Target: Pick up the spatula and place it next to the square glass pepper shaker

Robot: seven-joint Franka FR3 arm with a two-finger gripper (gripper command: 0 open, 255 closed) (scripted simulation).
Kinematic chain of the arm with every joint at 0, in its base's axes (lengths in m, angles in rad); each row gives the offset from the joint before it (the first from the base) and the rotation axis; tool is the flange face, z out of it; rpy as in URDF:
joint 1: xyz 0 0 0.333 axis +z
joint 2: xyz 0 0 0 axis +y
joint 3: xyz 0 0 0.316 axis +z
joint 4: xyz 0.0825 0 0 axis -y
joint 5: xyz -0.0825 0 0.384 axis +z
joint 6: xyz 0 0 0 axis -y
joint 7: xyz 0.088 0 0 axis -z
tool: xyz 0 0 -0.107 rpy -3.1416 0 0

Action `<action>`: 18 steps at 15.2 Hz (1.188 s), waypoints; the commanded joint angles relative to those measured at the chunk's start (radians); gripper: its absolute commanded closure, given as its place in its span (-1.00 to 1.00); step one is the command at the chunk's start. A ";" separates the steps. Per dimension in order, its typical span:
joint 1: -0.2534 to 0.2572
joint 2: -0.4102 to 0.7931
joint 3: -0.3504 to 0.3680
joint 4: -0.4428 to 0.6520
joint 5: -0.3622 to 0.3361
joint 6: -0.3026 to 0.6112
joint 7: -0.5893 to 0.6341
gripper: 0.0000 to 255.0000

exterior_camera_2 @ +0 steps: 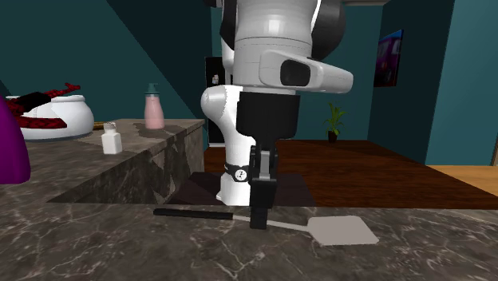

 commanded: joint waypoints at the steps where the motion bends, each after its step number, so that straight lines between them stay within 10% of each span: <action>1: -0.001 -0.018 0.001 0.008 -0.001 -0.026 -0.001 1.00; 18: 0.002 -0.121 0.013 0.152 0.006 -0.273 -0.012 1.00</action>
